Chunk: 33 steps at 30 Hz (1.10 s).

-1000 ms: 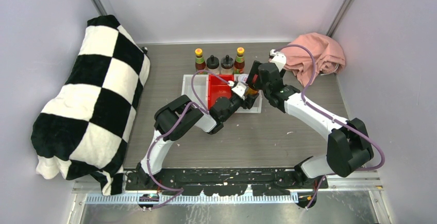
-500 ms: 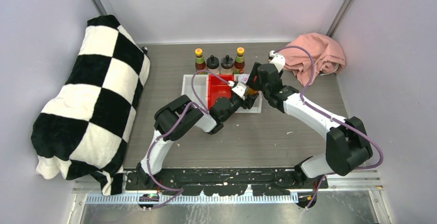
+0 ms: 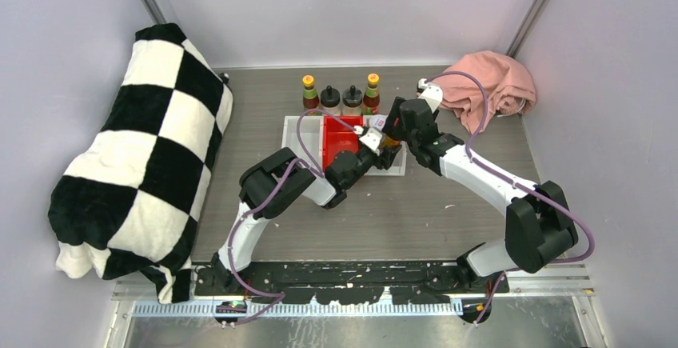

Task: Organize the condiment bottles
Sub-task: Place the bottle in the storage box.

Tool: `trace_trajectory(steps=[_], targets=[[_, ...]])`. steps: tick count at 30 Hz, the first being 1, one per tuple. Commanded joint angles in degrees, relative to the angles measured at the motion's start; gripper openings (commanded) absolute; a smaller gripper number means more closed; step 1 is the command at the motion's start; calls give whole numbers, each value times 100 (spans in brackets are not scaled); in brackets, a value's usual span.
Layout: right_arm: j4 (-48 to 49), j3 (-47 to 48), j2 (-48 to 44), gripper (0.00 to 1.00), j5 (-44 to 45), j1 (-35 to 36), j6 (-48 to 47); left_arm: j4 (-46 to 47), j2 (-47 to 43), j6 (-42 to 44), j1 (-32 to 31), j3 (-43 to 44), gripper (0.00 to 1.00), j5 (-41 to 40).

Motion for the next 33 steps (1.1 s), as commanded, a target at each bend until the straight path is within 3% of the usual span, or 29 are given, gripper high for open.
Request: trace_trajectory(steps=[1,10,14,19,25,33], targets=[[288,54,-13,1,-29,14,82,637,-199,-32,-26,-48,0,-192],[342,110,-51,1,-28,12,-127,637,-223,-125,-26,-86,2,-366],[368,133,-65,1,-67,14,-210,637,-251,-135,-26,-105,9,-401],[360,161,-83,1,-138,17,-296,623,-277,-143,-33,-143,27,-465],[552,171,-92,1,-200,17,-372,628,-312,-98,-50,-166,40,-498],[605,182,-92,1,-265,16,-415,320,-475,-82,-79,-173,47,-433]])
